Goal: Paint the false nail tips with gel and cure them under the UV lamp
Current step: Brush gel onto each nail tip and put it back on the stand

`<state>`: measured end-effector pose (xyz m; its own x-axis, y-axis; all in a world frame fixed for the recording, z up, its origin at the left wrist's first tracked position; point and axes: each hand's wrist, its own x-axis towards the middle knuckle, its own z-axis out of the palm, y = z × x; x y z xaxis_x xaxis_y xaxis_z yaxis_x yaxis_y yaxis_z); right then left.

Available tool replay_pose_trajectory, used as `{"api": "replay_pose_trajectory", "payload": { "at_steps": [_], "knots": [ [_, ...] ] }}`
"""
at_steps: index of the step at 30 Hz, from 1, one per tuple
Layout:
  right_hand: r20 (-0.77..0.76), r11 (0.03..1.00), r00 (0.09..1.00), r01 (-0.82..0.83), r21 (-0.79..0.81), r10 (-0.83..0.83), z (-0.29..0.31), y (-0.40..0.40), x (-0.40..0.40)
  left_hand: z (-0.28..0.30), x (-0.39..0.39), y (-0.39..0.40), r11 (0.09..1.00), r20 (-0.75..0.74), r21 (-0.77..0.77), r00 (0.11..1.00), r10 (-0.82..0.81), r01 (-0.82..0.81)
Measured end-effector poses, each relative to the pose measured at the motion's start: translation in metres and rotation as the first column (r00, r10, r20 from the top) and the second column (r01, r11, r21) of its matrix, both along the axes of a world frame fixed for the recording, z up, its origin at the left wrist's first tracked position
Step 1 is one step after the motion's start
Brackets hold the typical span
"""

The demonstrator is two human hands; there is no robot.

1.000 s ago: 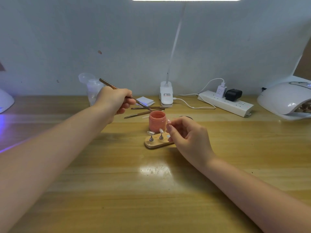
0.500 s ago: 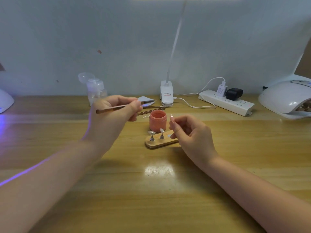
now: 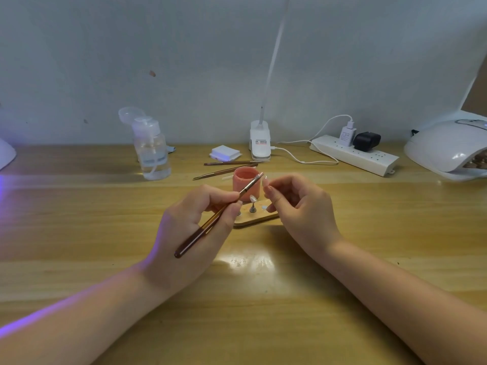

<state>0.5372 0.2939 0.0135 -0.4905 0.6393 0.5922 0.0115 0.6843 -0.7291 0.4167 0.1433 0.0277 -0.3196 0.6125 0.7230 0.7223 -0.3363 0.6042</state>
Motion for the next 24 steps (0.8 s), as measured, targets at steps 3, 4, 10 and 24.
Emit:
{"api": "replay_pose_trajectory", "payload": {
  "at_steps": [3, 4, 10, 24],
  "knots": [
    [0.005, 1.0, 1.0, 0.002, 0.01, -0.002, 0.0002, 0.0003, 0.0004, -0.0011, 0.0003, 0.0003, 1.0, -0.017, -0.002, 1.0, -0.014, 0.014],
    [0.008, 1.0, 1.0, 0.002, 0.015, -0.002, 0.0003, 0.0003, 0.0005, -0.0015, 0.0005, 0.0006, 1.0, -0.034, -0.009, 0.999, -0.018, 0.018],
    [0.012, 1.0, 1.0, 0.001, 0.02, -0.001, 0.0001, -0.0006, 0.001, -0.0011, -0.001, -0.0008, 1.0, -0.004, 0.0, 1.0, -0.025, 0.025],
    [0.015, 1.0, 1.0, 0.0, 0.027, 0.0, 0.0005, -0.0003, 0.0005, -0.002, -0.0021, 0.0, 0.999, 0.04, 0.001, 0.998, -0.053, 0.053]
  ]
}}
